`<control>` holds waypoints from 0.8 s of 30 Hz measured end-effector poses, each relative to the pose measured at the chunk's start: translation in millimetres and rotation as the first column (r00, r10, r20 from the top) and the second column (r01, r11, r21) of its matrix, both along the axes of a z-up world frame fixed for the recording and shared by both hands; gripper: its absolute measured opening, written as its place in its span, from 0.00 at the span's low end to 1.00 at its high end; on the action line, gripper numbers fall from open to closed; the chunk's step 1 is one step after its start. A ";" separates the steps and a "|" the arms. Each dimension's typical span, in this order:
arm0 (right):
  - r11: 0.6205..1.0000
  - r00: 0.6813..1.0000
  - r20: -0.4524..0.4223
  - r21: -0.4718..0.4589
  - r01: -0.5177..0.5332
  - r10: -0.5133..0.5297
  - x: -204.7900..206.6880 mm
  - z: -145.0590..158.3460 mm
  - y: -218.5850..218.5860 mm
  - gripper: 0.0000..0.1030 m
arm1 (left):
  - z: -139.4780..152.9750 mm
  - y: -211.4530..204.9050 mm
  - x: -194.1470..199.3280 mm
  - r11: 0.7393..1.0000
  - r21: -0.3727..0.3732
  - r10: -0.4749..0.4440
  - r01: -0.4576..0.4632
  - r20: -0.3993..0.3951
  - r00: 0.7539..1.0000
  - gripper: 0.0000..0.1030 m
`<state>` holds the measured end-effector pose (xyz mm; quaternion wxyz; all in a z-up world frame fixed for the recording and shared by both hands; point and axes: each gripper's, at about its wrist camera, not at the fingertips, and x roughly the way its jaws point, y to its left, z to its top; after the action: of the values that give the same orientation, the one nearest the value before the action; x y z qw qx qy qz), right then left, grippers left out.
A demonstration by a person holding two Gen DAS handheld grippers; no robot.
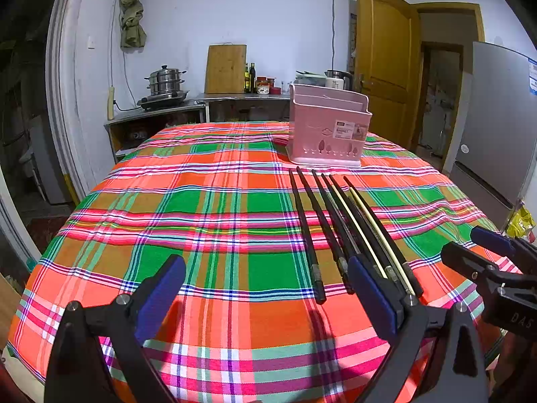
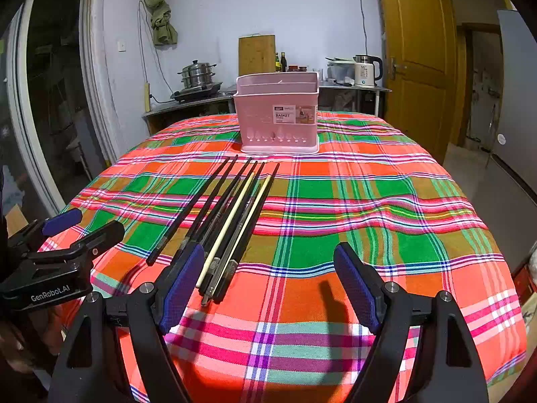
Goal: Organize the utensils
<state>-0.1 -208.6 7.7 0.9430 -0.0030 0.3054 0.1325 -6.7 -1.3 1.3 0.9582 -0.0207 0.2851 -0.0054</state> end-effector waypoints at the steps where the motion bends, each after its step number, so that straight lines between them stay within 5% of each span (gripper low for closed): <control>1: 1.000 1.000 0.000 0.000 0.000 0.000 -0.1 -0.1 0.3 0.77 | 0.0 -0.1 0.0 1.000 0.000 0.000 0.000 0.000 1.000 0.96; 24: 1.000 1.000 0.002 -0.002 0.001 -0.001 0.5 0.3 -0.5 0.77 | 0.0 -0.6 4.0 1.000 0.000 -0.012 0.012 -0.007 1.000 0.96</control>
<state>0.4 -209.1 8.0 0.9433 -0.0040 0.3048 0.1317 -2.7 -1.9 1.4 0.9572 -0.0190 0.2887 -0.0113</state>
